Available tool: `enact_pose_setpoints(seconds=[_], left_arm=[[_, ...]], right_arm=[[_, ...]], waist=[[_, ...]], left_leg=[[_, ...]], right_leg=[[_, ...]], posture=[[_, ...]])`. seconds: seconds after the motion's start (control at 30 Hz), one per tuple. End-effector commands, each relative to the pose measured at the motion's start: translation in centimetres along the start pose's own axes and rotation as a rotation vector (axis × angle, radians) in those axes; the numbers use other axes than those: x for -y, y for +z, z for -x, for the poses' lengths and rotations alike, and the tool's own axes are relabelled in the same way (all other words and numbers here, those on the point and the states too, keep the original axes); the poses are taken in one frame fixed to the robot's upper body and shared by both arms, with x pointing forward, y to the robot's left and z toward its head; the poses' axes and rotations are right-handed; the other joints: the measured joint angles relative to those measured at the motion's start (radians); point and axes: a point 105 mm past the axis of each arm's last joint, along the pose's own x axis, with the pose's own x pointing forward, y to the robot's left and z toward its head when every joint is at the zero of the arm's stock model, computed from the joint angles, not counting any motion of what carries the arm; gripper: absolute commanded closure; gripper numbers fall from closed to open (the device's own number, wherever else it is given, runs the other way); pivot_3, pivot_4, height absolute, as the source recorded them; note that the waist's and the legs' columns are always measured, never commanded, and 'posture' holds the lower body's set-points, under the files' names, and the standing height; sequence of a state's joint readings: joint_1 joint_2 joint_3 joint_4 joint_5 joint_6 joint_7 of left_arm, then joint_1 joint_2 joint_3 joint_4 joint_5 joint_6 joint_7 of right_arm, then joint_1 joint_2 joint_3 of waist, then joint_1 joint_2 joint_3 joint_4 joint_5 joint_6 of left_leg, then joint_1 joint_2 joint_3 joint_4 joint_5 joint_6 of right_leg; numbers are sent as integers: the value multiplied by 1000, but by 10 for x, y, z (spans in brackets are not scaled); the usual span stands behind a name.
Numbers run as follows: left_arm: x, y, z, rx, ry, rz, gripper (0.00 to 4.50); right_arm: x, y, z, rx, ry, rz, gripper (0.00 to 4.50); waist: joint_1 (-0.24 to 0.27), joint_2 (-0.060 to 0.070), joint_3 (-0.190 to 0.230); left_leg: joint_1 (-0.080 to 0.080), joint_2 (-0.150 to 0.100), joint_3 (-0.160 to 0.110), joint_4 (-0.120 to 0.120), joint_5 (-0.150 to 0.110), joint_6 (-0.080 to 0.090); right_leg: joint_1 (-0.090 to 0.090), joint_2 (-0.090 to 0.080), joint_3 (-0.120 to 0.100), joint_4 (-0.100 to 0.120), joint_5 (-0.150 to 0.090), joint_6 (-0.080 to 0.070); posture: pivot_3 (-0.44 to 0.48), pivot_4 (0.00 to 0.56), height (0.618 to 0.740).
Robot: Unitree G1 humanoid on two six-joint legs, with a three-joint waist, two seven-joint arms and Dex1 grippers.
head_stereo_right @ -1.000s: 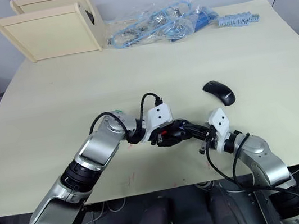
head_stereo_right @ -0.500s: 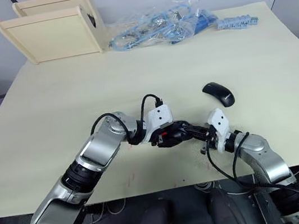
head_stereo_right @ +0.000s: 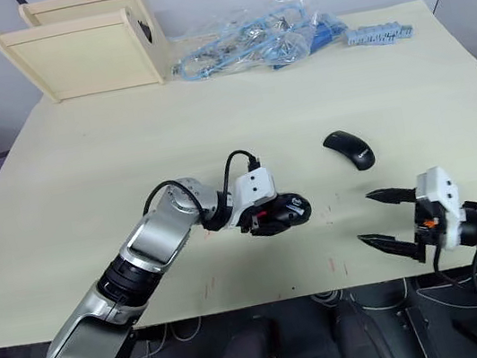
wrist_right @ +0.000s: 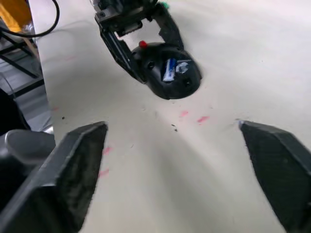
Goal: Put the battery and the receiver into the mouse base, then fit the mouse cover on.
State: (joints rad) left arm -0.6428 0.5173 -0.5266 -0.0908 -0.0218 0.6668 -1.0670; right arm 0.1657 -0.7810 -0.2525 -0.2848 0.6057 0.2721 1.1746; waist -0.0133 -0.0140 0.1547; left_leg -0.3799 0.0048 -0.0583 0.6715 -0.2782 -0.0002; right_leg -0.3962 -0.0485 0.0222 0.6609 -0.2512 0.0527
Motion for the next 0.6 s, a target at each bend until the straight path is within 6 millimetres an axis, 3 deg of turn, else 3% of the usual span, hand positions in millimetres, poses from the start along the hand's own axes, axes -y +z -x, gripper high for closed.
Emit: enact_pose_setpoints(seconds=[0.03, 0.1, 0.17, 0.23, 0.37, 0.6], left_arm=[[0, 0, 1, 0, -6, -10, 1566], [0, 0, 4, 6, -1, -2, 1566], [-3, 3, 6, 23, 20, 3, 560], [-5, 11, 10, 66, 28, 15, 147], [-7, 18, 26, 120, 51, 34, 147], [-2, 9, 76, 187, 115, 114, 147]], right_arm=[[-4, 14, 7, 34, 16, 52, 162], [-6, 16, 9, 38, 10, 56, 162], [-6, 17, 9, 47, 1, 56, 0], [-8, 18, 8, 51, 2, 53, 0], [-10, 21, 4, 67, 3, 53, 0], [-9, 29, -3, 122, -1, 58, 0]], waist=[[0, 0, 0], [0, 0, 0], [-1, 0, 1], [-1, 1, 1], [0, 1, 3], [-2, 2, 7]], left_leg=[[0, 0, 0, 0, 0, 0], [0, 0, 0, 0, 0, 0], [0, 0, 0, 0, 0, 0], [0, 0, 0, 0, 0, 0], [0, 0, 0, 0, 0, 0], [0, 1, 0, 0, 0, 0]], right_leg=[[0, 0, 0, 0, 0, 0], [0, 0, 0, 0, 0, 0], [0, 0, 0, 0, 0, 0], [0, 0, 1, 0, 0, 0], [0, 0, 0, 0, 0, 0], [0, 0, 0, 0, 0, 0]], posture=[[0, 150, 740], [0, 150, 740], [0, 150, 740], [0, 150, 740], [0, 150, 740], [0, 150, 740]])
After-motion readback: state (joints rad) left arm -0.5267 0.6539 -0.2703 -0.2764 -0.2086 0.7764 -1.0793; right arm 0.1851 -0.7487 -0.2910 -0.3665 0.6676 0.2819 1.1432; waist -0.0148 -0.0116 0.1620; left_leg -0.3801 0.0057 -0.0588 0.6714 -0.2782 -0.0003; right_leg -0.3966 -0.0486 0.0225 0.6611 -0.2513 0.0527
